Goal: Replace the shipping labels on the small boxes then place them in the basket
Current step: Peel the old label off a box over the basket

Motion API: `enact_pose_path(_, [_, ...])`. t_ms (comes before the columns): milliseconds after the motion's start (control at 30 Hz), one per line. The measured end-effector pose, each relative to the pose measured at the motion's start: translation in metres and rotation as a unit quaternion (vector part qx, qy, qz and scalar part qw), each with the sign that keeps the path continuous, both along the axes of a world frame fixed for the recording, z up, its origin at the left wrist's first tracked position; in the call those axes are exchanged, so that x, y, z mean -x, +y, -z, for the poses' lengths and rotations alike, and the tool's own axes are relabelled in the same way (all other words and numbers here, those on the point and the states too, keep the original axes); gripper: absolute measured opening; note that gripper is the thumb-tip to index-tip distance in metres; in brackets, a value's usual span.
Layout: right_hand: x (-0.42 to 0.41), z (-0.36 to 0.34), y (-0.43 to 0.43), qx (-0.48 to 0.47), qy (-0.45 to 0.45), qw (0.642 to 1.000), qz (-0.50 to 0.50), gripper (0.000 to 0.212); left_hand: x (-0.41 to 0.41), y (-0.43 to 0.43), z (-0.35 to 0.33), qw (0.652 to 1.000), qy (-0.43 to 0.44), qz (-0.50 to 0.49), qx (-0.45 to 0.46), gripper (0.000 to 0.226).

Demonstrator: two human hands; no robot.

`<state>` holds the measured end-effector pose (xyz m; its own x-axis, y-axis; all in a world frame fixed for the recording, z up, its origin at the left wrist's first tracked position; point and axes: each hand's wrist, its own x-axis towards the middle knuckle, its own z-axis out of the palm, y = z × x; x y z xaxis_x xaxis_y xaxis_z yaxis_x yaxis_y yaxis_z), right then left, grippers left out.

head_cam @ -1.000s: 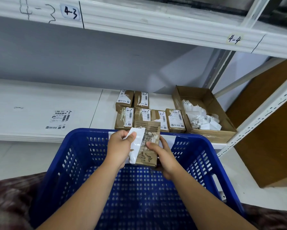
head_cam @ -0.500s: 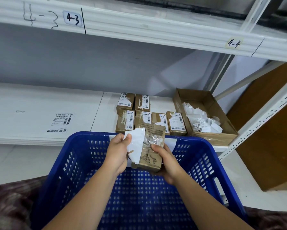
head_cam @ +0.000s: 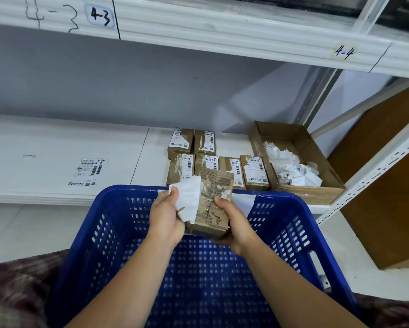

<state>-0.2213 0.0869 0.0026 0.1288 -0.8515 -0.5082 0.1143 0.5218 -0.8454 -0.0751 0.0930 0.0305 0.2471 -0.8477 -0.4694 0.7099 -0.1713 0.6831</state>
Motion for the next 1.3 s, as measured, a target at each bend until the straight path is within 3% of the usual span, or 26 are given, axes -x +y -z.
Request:
enact_pose_path(100, [-0.01,-0.007,0.0,0.031,0.042,0.998,0.028,0.054,-0.003,0.0,-0.01,0.997,-0.062,-0.01,0.035,0.015])
enact_pose_path(233, [-0.024,-0.014,-0.002,0.078,0.093,0.991,0.053,0.095,-0.008,0.001,-0.017,0.986,-0.148,0.023,0.069,0.027])
enact_pose_path(433, [-0.035,-0.027,-0.002,0.112,0.181,0.976,0.048,0.114,-0.006,0.012,-0.025,0.969,-0.214,0.093,0.083,0.078])
enact_pose_path(500, [-0.033,-0.031,0.001,0.107,0.204,0.972,0.043,0.115,-0.005,0.009,-0.028,0.96,-0.243,0.127,0.062,0.083])
enact_pose_path(600, [-0.031,-0.035,0.004,0.11,0.23,0.967,0.027,0.098,-0.004,0.005,-0.024,0.937,-0.324,0.117,0.059,0.045])
enact_pose_path(633, [-0.031,-0.035,0.005,0.112,0.241,0.964,0.022,0.096,-0.004,0.004,-0.022,0.921,-0.366,0.116,0.066,0.045])
enact_pose_path(733, [-0.034,-0.033,0.006,0.11,0.253,0.961,0.023,0.095,0.0,0.007,-0.018,0.884,-0.442,0.142,0.055,0.074])
enact_pose_path(800, [-0.036,-0.031,0.006,0.112,0.254,0.96,0.031,0.097,0.005,0.01,-0.021,0.888,-0.427,0.166,0.041,0.099])
enact_pose_path(833, [-0.037,-0.031,0.006,0.116,0.254,0.96,0.033,0.1,0.007,0.009,-0.02,0.894,-0.415,0.162,0.042,0.098])
enact_pose_path(933, [-0.042,-0.032,0.009,0.128,0.258,0.957,0.028,0.119,0.011,0.01,-0.022,0.92,-0.381,0.084,0.025,0.054])
enact_pose_path(1100, [-0.045,-0.032,0.009,0.138,0.244,0.96,0.027,0.123,0.002,0.006,-0.017,0.922,-0.387,0.009,0.013,0.01])
enact_pose_path(1167, [-0.042,-0.032,0.008,0.129,0.203,0.97,0.037,0.118,-0.002,0.006,-0.019,0.917,-0.4,-0.007,0.011,0.023])
enact_pose_path(1300, [-0.032,-0.03,0.005,0.1,0.111,0.987,0.064,0.082,-0.006,0.003,-0.025,0.932,-0.362,0.0,0.0,0.016])
